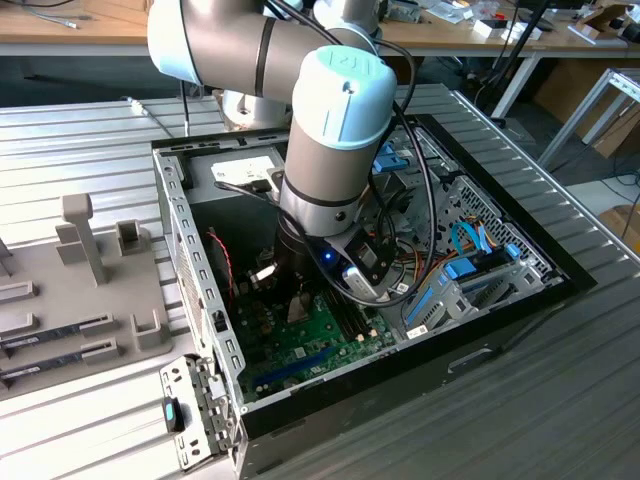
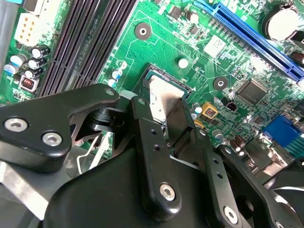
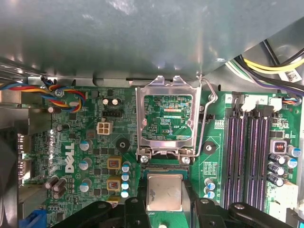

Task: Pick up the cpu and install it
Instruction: 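Place the cpu into insertion slot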

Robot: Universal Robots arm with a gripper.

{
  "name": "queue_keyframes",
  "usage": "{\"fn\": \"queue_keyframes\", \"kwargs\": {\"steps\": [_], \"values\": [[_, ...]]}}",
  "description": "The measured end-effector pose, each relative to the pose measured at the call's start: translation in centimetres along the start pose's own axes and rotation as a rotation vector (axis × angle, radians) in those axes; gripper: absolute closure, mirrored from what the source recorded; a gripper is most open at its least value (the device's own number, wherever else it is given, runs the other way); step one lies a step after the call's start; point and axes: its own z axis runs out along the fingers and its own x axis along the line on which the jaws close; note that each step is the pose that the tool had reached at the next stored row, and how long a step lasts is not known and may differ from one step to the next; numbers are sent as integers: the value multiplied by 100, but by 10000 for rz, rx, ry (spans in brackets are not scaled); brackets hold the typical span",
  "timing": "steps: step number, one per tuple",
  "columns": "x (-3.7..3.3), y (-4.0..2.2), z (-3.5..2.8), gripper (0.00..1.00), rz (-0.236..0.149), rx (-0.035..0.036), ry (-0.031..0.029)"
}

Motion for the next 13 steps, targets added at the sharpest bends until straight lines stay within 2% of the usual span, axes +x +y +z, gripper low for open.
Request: {"fn": "queue_keyframes", "kwargs": {"steps": [6, 13], "values": [[2, 1, 13, 61, 178, -1, 8], [-1, 2, 44, 61, 214, -2, 20]]}}
